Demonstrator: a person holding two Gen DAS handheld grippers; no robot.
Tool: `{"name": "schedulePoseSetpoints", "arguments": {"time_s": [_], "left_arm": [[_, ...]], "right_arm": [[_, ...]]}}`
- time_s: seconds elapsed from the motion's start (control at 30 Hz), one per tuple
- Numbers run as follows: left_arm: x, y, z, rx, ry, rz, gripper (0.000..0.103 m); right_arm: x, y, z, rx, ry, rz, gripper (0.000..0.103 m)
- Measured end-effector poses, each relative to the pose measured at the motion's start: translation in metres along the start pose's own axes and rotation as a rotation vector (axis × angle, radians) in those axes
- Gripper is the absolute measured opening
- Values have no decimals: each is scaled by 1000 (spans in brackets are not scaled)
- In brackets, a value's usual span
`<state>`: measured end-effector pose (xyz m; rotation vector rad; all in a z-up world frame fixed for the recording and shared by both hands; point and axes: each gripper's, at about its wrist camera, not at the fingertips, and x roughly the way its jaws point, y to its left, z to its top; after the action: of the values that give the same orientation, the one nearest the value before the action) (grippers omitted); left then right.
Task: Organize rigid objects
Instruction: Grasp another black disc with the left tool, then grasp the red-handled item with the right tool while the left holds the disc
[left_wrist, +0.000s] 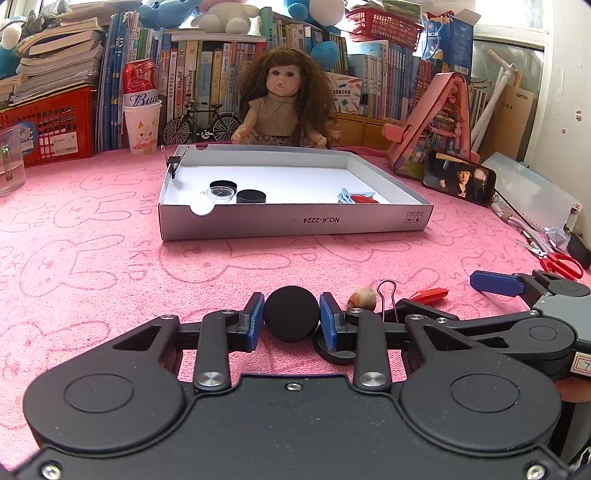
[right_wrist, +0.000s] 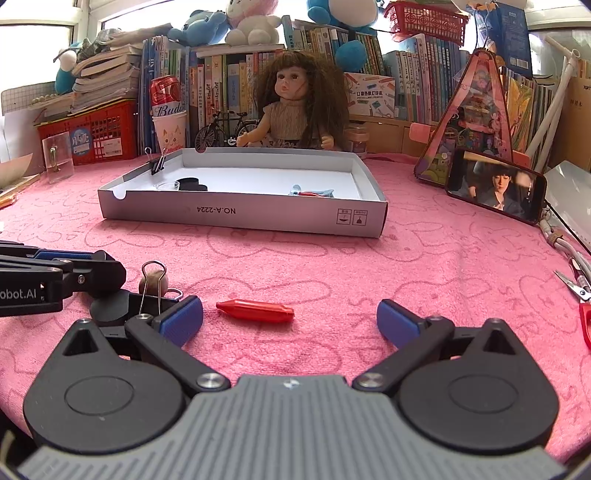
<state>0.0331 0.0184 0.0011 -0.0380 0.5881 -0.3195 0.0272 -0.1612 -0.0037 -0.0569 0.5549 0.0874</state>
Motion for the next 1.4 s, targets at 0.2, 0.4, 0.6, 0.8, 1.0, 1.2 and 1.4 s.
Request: {"name": "schedulePoseSetpoints", "arguments": {"time_s": [0.2,0.4,0.6,0.8,1.0,1.2,1.4], "left_arm": [[-2,0,1,-4,-12,8,30],[-2,1,2,-8,-18,13,30],[-2,1,3,-8,-17,12,30],[-1,0,4,-10,-21,11,30],[2,-2,10,-13,-27,10,30],[2,-3,11,-12,-32,8,30],[1,-3,11,-11,-31,8,30]], "right_arm": [[0,0,0,1,0,2,103],[-11,4,-5,-4,-37,12,87],[-15,6,-4,4,-60,18,58],[-14,0,-1,27,-60,11,39],[-14,-6,3,37,-68,0,30],[-16,-9,4,49,-79,-5,26],[-21,-5,2,49,-81,1,32]]}}
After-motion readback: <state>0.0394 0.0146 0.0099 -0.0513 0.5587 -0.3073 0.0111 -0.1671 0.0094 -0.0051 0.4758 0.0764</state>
